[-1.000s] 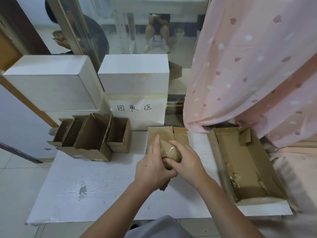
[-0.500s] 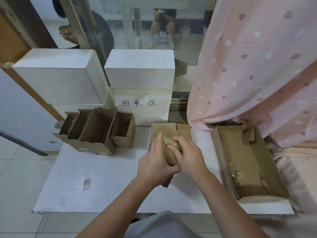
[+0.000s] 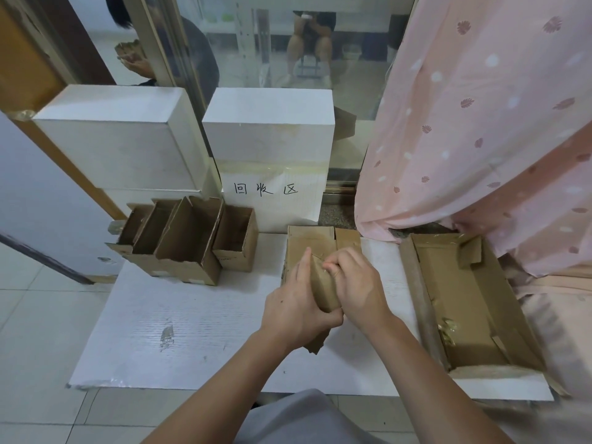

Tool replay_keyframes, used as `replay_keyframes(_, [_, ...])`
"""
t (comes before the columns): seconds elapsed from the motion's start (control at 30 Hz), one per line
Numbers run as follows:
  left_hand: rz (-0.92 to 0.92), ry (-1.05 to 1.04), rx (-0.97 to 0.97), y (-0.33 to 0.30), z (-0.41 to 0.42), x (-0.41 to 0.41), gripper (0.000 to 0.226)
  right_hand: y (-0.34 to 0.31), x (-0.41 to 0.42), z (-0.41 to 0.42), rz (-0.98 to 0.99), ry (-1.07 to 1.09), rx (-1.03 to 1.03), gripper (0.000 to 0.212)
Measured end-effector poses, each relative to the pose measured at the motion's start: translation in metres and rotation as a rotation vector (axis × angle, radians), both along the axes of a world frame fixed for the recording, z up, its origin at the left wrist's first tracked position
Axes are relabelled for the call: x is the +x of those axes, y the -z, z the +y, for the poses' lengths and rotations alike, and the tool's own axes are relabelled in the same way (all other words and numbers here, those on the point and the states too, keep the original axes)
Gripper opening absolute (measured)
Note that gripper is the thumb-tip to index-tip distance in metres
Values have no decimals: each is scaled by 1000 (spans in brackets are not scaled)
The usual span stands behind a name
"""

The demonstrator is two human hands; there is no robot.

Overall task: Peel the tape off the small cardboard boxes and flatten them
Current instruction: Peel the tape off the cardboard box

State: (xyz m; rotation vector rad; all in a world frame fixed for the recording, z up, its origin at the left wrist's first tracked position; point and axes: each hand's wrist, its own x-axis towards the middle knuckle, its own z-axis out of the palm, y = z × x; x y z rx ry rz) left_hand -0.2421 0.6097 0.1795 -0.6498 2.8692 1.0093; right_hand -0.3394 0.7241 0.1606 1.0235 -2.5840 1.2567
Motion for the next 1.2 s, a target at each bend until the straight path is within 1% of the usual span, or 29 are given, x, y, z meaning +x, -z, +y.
replay_keyframes(0.07, [-7, -2, 2, 2, -3, -1, 121, -2, 0, 2, 30, -82, 20, 11])
replay_keyframes(0.13, [-5, -11, 17, 3, -5, -1, 121, -3, -1, 2, 32, -146, 55, 7])
replay_keyframes(0.27, [-4, -19, 41, 6, -8, 0, 121, -2, -4, 3, -48, -193, 35, 6])
replay_keyframes(0.33, [-4, -32, 61, 7, -9, 0, 121, -3, -5, 5, -119, -218, 31, 16])
replay_keyframes(0.4, [-4, -40, 80, 8, -11, 1, 120, -5, -5, 6, -171, -233, 59, 30])
replay_keyframes(0.47, [2, -40, 80, 8, -14, 1, 119, -5, -3, 5, -190, -226, 86, 37])
replay_keyframes(0.5, [8, -42, 75, 8, -15, 1, 119, -4, -3, 4, -171, -213, 82, 35])
replay_keyframes(0.6, [21, -39, 65, 7, -16, 1, 119, -3, 0, 1, -85, -169, 40, 16])
replay_keyframes(0.67, [22, -35, 57, 8, -15, 1, 120, -2, 0, 0, -57, -129, 9, 13])
replay_keyframes(0.8, [10, 4, 43, 10, -16, 4, 123, -9, -3, 1, -213, 7, -26, 12])
replay_keyframes(0.87, [22, 32, 53, 11, -17, 7, 124, -10, -6, 3, -206, 47, -54, 11])
replay_keyframes(0.93, [41, 37, 80, 12, -18, 9, 124, -11, -7, 3, -168, 31, -50, 11])
replay_keyframes(1.1, [100, 33, 125, 11, -19, 13, 125, -11, -4, 3, -82, -137, -25, 18])
replay_keyframes(1.2, [118, 48, 146, 12, -21, 15, 124, -12, -6, 4, -124, -219, -12, 16])
